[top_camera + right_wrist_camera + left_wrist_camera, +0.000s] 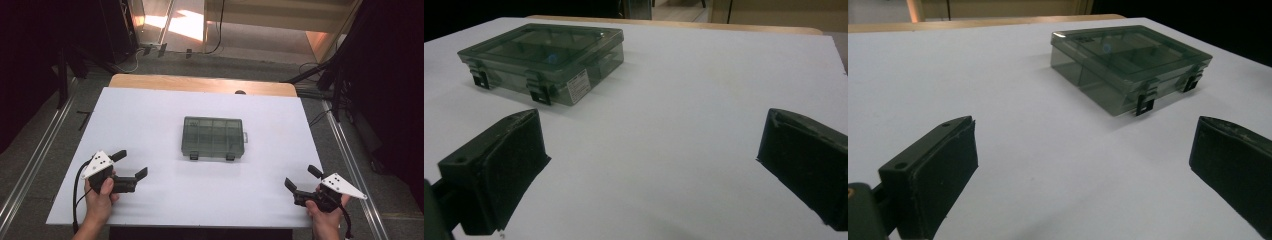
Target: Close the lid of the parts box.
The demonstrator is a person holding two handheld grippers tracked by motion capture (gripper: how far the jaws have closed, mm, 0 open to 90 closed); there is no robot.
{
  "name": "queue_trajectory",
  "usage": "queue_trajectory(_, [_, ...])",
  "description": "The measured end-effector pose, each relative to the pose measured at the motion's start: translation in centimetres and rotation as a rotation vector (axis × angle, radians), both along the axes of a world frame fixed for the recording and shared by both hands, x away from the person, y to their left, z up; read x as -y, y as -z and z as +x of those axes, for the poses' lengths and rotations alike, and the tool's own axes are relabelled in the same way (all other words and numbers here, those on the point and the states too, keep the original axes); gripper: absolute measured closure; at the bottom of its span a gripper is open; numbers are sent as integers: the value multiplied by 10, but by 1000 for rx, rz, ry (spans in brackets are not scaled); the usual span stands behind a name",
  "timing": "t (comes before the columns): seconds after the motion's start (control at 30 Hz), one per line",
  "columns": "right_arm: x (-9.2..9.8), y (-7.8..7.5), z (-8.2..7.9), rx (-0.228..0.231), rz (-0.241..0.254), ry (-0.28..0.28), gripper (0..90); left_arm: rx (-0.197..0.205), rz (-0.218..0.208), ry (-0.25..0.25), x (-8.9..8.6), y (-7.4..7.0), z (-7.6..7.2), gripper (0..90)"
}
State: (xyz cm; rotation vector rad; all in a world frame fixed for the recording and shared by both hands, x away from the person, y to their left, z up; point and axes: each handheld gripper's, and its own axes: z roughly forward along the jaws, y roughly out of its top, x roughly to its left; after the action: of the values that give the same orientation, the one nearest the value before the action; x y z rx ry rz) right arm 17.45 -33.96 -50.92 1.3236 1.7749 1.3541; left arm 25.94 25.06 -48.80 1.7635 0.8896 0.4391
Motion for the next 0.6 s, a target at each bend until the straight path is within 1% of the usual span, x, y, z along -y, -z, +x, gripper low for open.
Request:
queue_trajectory(0.03, [0, 0, 0, 0, 1, 1, 0, 0, 4, -6, -2, 0, -1, 0])
queue_trajectory(0.13, [0, 0, 0, 0, 1, 1, 0, 18, 31, -23, -10, 0, -5, 0])
queue_trajectory(0.23, [0, -1, -1, 1, -1, 1, 0, 25, 33, -40, -18, 0, -10, 0])
queue_trajectory(0.3, [0, -1, -1, 2, -2, 1, 0, 31, 42, -51, -24, -1, -13, 0])
queue_trajectory(0.33, [0, 0, -1, -1, 0, 3, 0, 37, 39, -53, -29, -1, -15, 0])
queue_trajectory(0.4, [0, 1, 1, -4, -2, 7, 0, 36, 42, -60, -34, -1, -17, 0])
queue_trajectory(0.47, [1, 0, 1, -4, -1, 10, 0, 30, 40, -82, -41, 1, -19, 0])
queue_trajectory(0.5, [1, 0, 1, -4, -1, 12, 0, 29, 39, -84, -44, 1, -20, 0])
queue_trajectory(0.6, [1, 0, 0, -5, 0, 17, 0, 32, 37, -93, -48, 0, -23, 0])
